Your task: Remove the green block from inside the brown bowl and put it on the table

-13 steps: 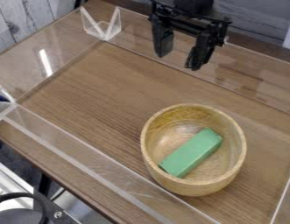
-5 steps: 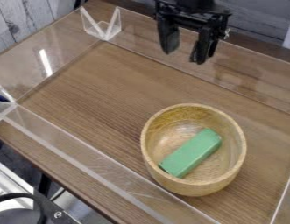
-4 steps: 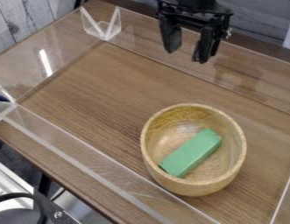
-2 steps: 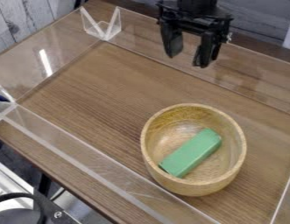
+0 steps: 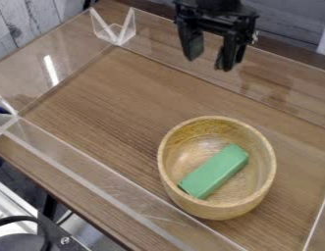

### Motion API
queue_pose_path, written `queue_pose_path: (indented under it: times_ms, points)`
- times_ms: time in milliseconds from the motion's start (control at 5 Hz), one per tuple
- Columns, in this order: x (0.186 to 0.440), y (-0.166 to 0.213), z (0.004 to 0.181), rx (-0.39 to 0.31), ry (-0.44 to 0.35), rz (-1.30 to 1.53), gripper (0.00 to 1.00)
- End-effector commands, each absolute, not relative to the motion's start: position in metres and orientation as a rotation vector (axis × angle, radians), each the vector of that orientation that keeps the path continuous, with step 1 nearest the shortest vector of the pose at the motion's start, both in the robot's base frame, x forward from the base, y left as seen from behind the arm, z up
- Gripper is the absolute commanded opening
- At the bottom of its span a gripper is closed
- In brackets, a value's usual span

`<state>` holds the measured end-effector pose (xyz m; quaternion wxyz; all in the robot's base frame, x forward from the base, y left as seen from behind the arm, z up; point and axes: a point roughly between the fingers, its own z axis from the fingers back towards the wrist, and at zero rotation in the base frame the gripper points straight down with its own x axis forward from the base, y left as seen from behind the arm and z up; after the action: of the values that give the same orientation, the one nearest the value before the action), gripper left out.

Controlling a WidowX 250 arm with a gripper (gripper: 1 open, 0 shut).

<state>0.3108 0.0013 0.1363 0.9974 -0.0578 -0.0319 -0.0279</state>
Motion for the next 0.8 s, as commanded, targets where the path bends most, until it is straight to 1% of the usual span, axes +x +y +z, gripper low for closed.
queue_pose_path:
  times_ms: [0, 200, 600]
  points:
    - [0.316, 0.004, 0.155, -0.113, -0.144, -0.049, 1.00]
    - [0.311, -0.001, 0.152, -0.123, -0.134, -0.061, 1.00]
    - [0.322, -0.003, 0.146, -0.116, -0.155, -0.079, 1.00]
